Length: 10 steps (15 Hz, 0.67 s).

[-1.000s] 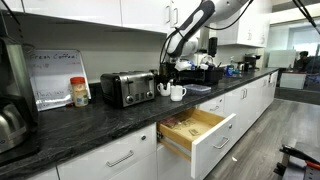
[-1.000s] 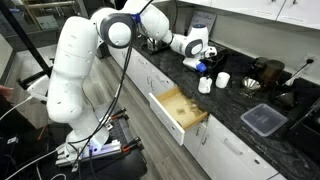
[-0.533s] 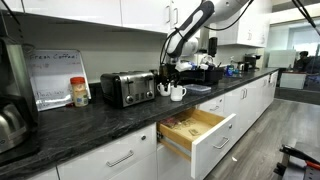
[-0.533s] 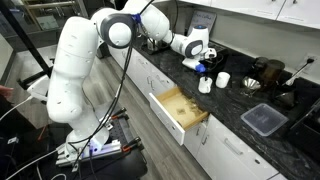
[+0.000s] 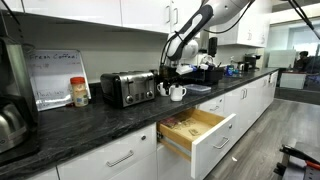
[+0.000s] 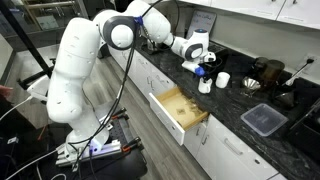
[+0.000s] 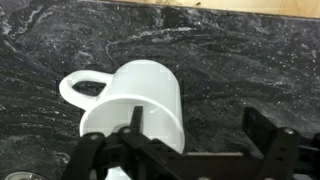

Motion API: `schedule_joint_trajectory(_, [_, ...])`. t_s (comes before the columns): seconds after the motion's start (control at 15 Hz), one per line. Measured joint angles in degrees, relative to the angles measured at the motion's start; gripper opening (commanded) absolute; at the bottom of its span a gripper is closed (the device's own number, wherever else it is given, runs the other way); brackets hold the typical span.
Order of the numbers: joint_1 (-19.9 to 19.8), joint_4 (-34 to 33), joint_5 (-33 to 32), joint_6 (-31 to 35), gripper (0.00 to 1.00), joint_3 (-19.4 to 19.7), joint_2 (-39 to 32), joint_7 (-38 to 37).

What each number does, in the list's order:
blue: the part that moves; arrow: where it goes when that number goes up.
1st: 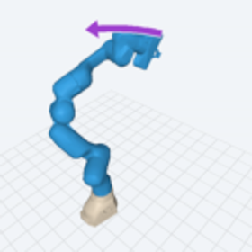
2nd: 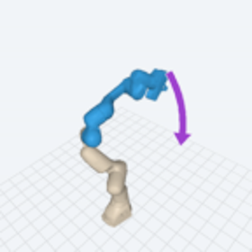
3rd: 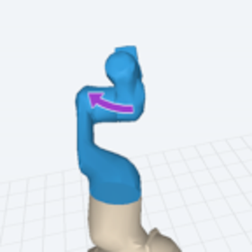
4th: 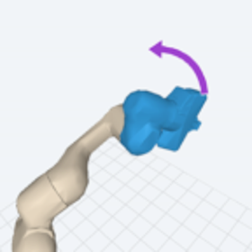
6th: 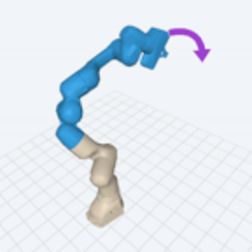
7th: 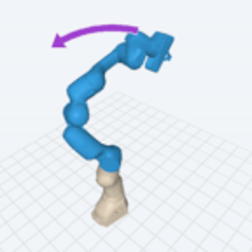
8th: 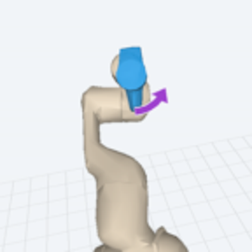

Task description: Remove one white mug from the countertop and place it inside the open drawer then close the drawer

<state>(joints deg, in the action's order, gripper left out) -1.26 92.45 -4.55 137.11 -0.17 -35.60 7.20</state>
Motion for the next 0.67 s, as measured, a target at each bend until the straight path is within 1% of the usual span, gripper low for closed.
schedule_joint_trajectory(0.07, [0.0,0.0,0.0,0.0,0.72,0.0,-0.1,0.1])
schedule_joint_trajectory(0.13, [0.0,0.0,0.0,0.0,0.66,0.0,-0.3,0.4])
schedule_joint_trajectory(0.2, [0.0,0.0,0.0,0.0,0.57,0.0,-0.4,0.6])
schedule_joint_trajectory(0.27, [-0.1,0.0,0.0,0.0,0.52,0.0,-0.5,0.9])
schedule_joint_trajectory(0.33, [-0.1,0.0,0.0,0.0,0.43,0.0,-0.6,1.1])
schedule_joint_trajectory(0.67, [-0.1,-0.2,0.0,0.0,0.10,0.0,-0.8,1.5])
